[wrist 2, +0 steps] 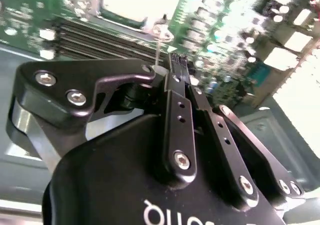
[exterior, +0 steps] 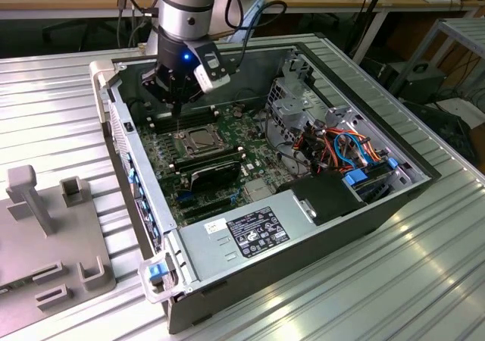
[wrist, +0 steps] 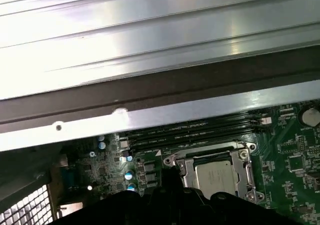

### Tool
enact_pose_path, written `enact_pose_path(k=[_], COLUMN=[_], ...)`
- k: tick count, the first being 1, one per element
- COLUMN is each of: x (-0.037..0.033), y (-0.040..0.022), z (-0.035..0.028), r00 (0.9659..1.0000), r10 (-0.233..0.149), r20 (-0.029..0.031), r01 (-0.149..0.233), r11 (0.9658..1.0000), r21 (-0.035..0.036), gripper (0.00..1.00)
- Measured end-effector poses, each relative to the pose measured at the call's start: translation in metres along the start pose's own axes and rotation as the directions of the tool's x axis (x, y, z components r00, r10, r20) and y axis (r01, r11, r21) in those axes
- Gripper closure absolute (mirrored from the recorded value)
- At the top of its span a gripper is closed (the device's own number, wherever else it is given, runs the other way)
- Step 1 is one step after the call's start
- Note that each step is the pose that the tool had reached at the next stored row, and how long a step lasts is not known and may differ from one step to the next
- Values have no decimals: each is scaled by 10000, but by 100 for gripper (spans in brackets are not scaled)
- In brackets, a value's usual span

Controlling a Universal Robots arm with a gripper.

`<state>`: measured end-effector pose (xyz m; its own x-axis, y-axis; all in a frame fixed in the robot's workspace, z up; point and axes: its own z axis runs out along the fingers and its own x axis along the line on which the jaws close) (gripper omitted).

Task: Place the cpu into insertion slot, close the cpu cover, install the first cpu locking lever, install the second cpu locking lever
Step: 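Install the first cpu locking lever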

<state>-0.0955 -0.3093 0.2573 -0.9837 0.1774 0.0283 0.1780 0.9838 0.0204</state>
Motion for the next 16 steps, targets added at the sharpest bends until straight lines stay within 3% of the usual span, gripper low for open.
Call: enact_pose_path(k=[1,4,8,9,10,12,13,16], x=[-60,-60,-63,-63,-63,-62,-61,-55], y=[18,18,18,18,18,24,33,66], z=[5,9,17,19,22,28,31,47], r00=[10000,9975,9894,9879,9869,9847,9842,9835], r10=[-66,-706,-1453,-1550,-1610,-1692,-1702,-1729], r20=[-3,-16,-25,12,93,423,488,536], r01=[66,706,1454,1550,1610,1692,1702,1729], r11=[10000,9975,9894,9879,9870,9856,9854,9849], r21=[3,20,40,42,42,47,49,50], gripper=[89,89,89,89,89,89,89,89])
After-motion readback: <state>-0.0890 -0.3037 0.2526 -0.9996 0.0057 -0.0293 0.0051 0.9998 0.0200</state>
